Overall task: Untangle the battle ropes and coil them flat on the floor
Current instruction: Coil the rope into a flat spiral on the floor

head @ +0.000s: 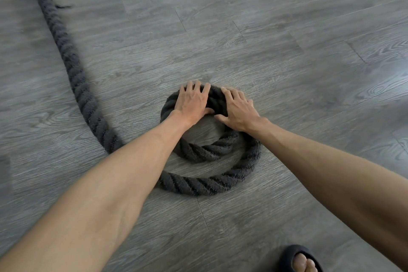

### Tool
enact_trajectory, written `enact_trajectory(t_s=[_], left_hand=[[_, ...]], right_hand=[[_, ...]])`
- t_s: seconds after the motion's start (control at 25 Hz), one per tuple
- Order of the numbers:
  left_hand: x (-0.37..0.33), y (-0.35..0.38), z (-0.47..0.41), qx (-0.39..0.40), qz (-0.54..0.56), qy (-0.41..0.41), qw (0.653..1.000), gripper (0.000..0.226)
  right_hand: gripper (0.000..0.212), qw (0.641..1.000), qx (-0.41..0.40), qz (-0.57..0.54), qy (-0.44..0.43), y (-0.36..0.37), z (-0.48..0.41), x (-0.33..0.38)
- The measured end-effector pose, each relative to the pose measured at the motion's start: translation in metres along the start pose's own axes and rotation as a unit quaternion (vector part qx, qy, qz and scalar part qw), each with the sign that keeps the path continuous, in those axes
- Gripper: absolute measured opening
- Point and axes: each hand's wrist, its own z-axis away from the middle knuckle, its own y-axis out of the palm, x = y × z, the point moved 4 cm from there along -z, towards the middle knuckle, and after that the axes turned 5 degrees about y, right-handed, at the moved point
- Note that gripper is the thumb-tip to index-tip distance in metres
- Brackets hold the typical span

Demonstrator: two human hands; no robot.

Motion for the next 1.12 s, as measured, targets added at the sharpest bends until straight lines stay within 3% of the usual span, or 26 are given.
enact_trajectory(t_s=[0.2, 0.36, 0.52, 0.64, 0.72, 1.0, 1.12], left_hand=[[0.013, -0.009, 0.002, 0.068, -0.013, -0.147, 0.987, 0.083], [0.034, -0.014, -0.002, 0.155, 0.015, -0.2, 0.967, 0.094], [0.054, -0.014, 0.007, 0.171, 0.054, -0.249, 0.952, 0.089], [0.057, -0.007, 0.006, 0.095, 0.015, -0.099, 0.991, 0.101], [0.078, -0.002, 0.011, 0.092, 0.002, -0.071, 0.993, 0.104], [0.199, -0.001, 0.054, 0.105, -0.062, -0.177, 0.977, 0.087], [0.253, -0.005, 0.081, 0.139, -0.031, -0.252, 0.957, 0.079]], right_hand=[[0.112, 0.975, 0.02, -0.039, 0.218, 0.002, 0.027, -0.032], [0.118, 0.954, 0.068, -0.071, 0.283, -0.005, 0.02, -0.015], [0.103, 0.961, 0.076, -0.09, 0.251, -0.006, -0.001, 0.01], [0.099, 0.979, 0.092, -0.043, 0.177, -0.005, -0.022, 0.042], [0.098, 0.988, 0.096, -0.018, 0.116, -0.002, -0.042, 0.07], [0.09, 0.996, 0.081, 0.027, -0.041, 0.002, -0.087, 0.178], [0.094, 1.0, 0.015, 0.009, 0.013, 0.017, -0.07, 0.222]])
